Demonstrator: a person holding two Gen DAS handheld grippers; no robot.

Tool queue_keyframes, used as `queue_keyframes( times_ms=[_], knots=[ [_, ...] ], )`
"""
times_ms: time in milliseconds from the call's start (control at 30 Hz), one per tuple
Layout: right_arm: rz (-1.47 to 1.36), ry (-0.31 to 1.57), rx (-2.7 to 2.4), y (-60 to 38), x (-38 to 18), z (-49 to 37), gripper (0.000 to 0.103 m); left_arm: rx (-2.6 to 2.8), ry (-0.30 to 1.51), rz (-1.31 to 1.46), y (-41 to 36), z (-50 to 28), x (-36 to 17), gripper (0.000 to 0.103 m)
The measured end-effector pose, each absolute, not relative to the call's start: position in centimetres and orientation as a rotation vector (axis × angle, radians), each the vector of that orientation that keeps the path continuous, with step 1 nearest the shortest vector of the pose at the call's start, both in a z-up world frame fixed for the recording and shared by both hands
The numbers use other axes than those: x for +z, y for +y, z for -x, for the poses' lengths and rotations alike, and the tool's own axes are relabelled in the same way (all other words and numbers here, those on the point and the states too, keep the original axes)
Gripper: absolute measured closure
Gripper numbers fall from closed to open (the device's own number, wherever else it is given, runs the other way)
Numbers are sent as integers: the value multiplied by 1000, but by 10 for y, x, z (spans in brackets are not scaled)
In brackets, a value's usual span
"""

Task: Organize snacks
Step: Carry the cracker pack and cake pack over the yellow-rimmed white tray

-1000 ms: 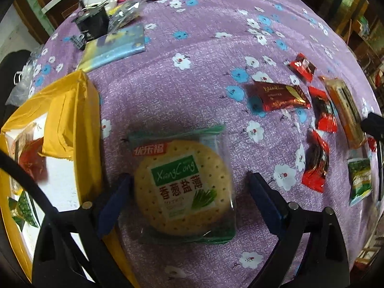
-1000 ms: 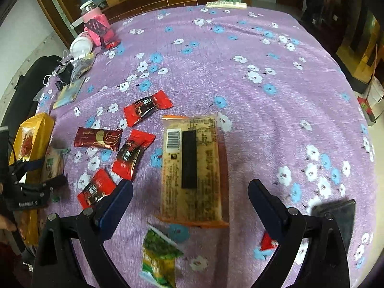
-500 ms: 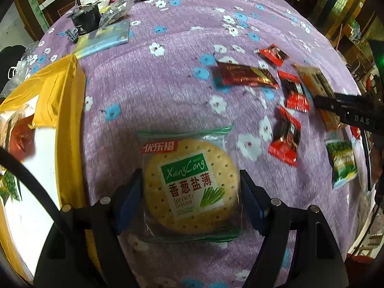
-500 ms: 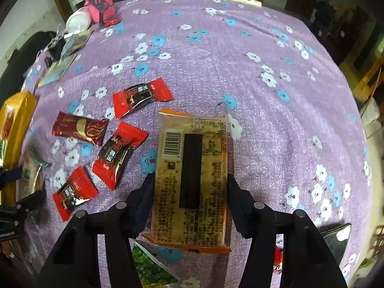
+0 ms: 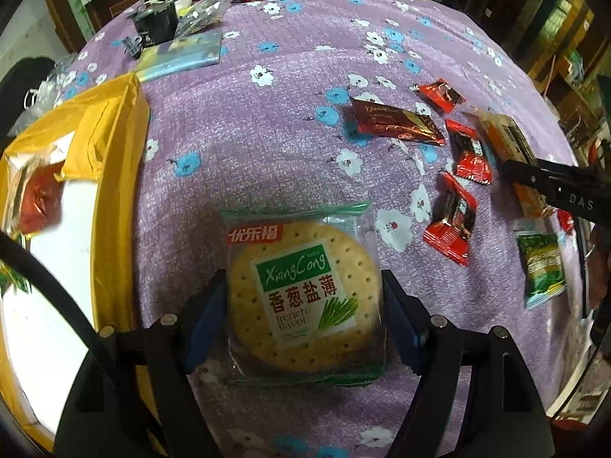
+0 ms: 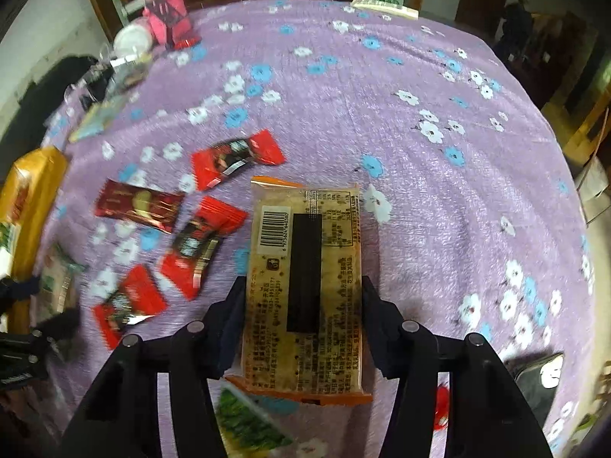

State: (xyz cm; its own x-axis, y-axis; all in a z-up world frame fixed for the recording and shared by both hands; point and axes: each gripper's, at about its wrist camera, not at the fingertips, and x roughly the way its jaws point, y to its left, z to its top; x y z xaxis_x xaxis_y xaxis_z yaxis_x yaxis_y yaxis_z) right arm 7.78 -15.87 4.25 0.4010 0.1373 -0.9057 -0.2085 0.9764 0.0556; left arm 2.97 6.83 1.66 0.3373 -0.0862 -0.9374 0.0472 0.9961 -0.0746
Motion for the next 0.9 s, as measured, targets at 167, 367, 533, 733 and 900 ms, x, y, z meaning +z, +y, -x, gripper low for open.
queue_keyframes(
  times_ms=[167, 367, 533, 733, 900],
  knots=[
    [32, 1099, 289, -148, 61, -63, 48, -84, 1211, 73, 74, -23, 24, 26],
    [27, 1081, 355, -131, 73, -53, 48, -83, 1195, 81, 73, -21, 31, 26],
    [38, 1074, 386, -121, 76, -50, 48, -80, 1185, 84, 73, -21, 35, 26],
    [40, 1068, 424, -110, 81, -43, 48, -69, 1163, 89, 76, -19, 44, 26],
    [49, 1052, 459, -99, 87, -38, 48, -61, 1130, 91, 81, -16, 56, 26]
  ],
)
